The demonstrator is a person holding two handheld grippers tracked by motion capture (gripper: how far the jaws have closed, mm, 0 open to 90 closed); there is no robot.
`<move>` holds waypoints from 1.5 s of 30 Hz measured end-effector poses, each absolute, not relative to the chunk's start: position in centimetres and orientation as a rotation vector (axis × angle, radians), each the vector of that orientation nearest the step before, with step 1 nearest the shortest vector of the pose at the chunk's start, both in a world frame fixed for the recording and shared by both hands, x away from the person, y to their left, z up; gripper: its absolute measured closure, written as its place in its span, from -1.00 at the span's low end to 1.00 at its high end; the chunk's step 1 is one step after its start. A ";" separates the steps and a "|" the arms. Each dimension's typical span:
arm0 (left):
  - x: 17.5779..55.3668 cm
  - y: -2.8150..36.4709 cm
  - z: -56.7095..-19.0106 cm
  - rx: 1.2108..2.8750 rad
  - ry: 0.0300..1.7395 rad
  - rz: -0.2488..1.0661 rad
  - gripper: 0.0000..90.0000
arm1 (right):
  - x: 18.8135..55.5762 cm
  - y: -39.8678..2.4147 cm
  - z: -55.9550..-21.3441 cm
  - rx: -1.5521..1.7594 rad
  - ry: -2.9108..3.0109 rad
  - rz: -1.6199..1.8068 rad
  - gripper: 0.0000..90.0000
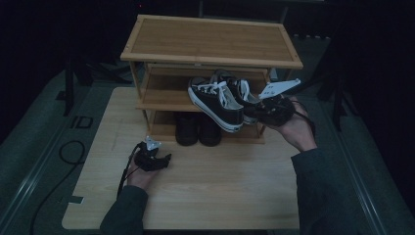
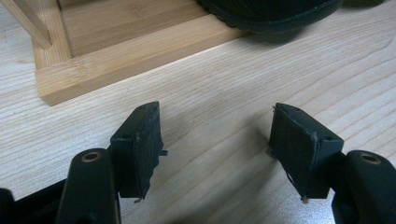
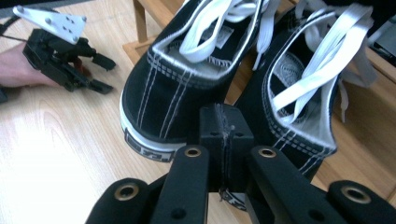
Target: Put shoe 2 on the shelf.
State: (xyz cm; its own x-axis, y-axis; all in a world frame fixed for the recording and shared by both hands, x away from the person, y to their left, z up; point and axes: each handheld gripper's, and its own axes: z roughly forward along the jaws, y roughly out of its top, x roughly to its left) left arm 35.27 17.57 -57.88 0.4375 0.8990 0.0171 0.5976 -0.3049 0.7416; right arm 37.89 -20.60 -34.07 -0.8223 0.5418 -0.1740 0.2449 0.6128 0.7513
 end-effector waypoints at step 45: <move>35.4 15.8 -51.8 2.047 1.131 0.455 0.46 | 37.0 -21.6 -39.0 0.664 2.515 1.072 0.89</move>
